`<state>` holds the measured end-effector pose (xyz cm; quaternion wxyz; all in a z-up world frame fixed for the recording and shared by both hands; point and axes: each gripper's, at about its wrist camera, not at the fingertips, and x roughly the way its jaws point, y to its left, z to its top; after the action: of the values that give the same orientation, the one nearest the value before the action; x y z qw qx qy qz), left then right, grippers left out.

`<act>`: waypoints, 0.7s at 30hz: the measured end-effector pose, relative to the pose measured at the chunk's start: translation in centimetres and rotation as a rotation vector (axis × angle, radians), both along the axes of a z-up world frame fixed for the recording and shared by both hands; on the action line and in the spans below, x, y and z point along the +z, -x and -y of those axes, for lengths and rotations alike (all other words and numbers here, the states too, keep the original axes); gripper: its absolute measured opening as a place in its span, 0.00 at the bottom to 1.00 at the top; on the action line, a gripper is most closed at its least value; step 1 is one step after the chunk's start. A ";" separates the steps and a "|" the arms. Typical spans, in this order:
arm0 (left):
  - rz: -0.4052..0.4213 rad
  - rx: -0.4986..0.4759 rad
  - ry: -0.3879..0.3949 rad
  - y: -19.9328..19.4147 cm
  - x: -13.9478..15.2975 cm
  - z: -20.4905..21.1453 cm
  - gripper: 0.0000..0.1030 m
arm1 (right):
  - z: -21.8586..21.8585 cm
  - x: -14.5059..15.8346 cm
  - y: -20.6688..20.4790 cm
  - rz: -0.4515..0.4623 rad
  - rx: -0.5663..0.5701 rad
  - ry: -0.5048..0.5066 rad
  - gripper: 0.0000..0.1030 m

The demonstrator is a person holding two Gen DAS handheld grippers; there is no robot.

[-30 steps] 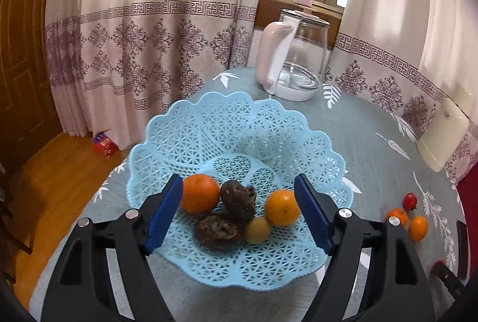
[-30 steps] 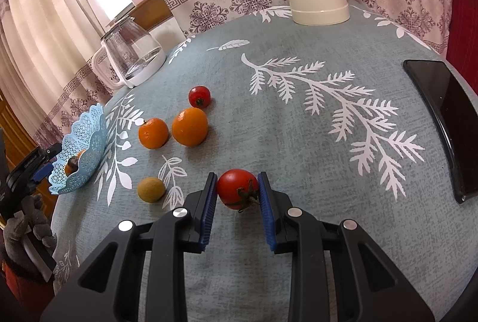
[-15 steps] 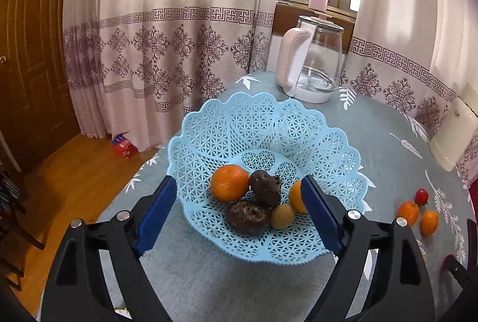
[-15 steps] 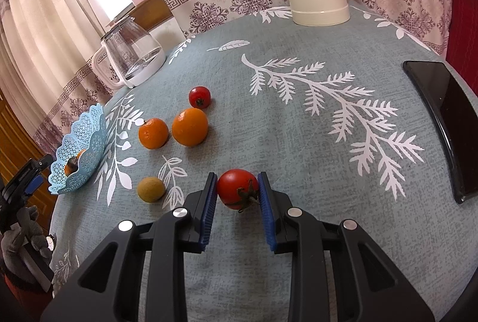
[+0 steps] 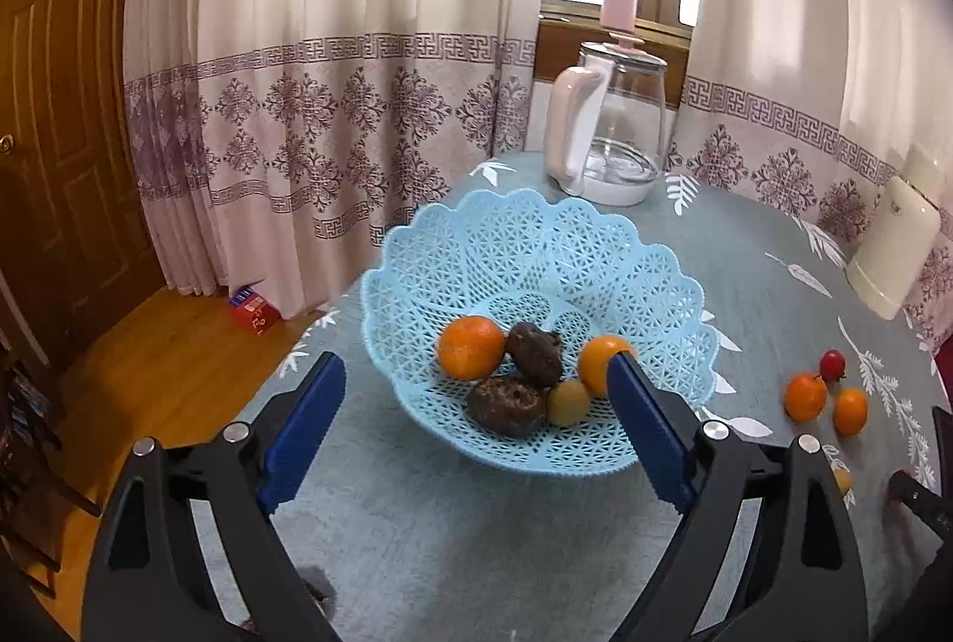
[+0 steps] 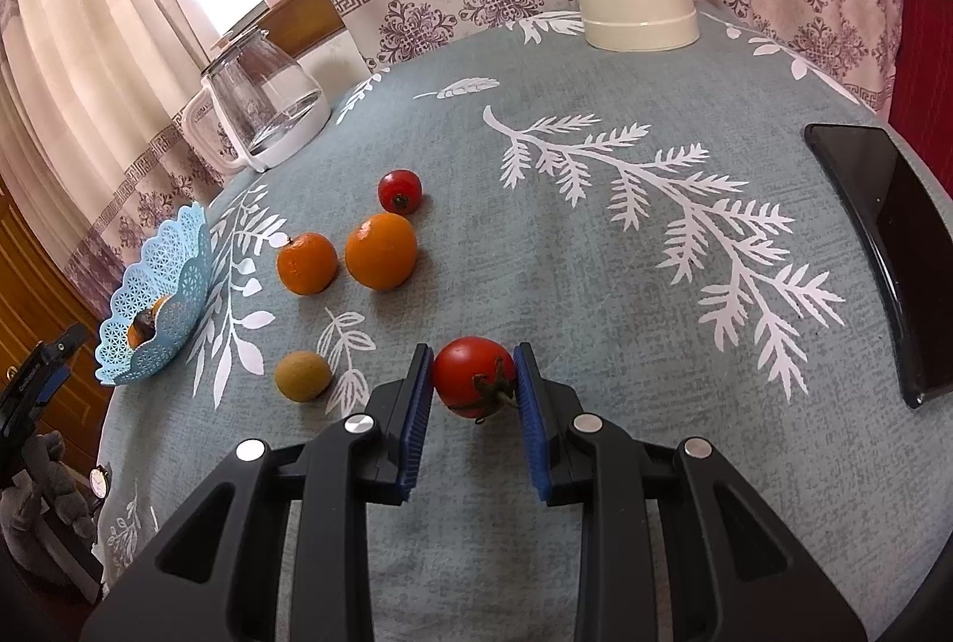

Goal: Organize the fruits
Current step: 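Withdraw the open left tool from the basket, then carry the red tomato into the blue basket and open the right tool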

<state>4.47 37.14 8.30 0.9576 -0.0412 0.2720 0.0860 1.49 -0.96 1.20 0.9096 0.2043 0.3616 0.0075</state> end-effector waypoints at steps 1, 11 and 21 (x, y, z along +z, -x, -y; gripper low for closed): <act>0.006 0.008 0.006 0.2 0.2 -0.4 0.88 | -0.2 0.1 0.0 -0.001 0.006 -0.003 0.27; 0.049 0.063 0.057 1.4 1.4 -3.8 0.88 | -6.2 4.1 -1.4 0.061 0.154 0.025 0.27; 0.065 0.143 0.110 2.3 2.7 -7.4 0.88 | -15.6 7.9 -4.4 0.131 0.341 0.064 0.27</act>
<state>2.14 44.56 10.97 0.9536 -0.1156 0.2413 0.1378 5.90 14.64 9.15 0.9228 0.1103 0.3310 0.1633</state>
